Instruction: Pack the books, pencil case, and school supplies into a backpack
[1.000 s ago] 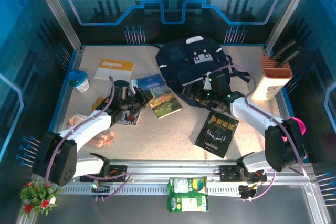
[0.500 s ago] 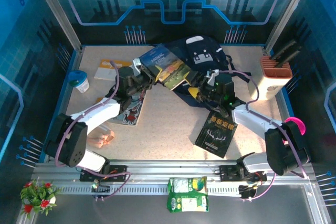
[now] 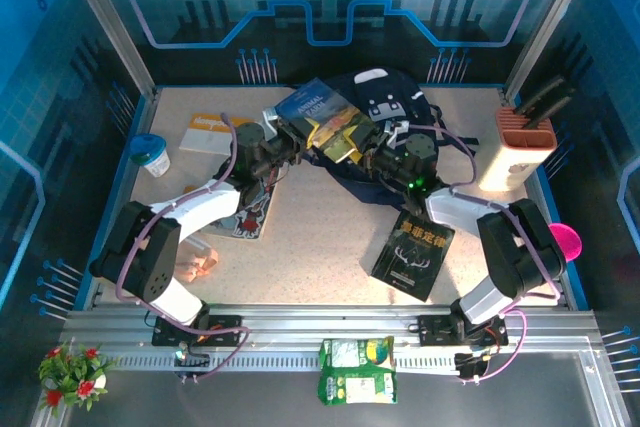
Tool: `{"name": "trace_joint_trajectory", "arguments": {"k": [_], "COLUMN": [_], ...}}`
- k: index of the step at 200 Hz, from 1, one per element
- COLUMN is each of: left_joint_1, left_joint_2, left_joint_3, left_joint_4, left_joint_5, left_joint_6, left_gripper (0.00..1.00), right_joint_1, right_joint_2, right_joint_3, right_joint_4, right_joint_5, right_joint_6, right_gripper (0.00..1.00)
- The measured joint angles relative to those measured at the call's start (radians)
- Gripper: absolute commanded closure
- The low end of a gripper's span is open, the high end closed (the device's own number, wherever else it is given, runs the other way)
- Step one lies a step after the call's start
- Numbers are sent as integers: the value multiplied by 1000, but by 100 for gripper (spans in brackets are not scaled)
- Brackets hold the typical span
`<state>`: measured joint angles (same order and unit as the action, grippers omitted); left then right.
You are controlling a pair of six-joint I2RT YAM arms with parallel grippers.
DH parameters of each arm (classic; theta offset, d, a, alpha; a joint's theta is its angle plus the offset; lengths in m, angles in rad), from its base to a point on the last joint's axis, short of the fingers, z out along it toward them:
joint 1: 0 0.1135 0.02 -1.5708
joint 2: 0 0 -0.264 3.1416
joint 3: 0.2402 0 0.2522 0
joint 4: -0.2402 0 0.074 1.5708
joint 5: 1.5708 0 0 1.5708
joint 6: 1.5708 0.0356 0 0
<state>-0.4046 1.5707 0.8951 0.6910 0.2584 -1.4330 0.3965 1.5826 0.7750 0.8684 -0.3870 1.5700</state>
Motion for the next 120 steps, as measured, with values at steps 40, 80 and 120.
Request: {"name": "trace_joint_trajectory", "arguments": {"k": [40,80,120], "left_joint_1": [-5,-50,-123], "left_joint_2": [0,11,170], "left_joint_3": [26,205,478], "left_joint_4": [-103,-448,-715], "left_joint_5": [2,-18,-27], "left_joint_6": [90,395,719], "left_gripper": [42,23,20], "right_joint_1": [-22,-138,-299], "right_joint_2": [-10,-207,-493], "right_joint_3": [-8,-70,-89], "right_joint_4": [-28,-304,-728], "right_joint_5": [-12,21,116], "right_joint_6": [-29,-204,-453], "right_gripper": [91,92,92]}}
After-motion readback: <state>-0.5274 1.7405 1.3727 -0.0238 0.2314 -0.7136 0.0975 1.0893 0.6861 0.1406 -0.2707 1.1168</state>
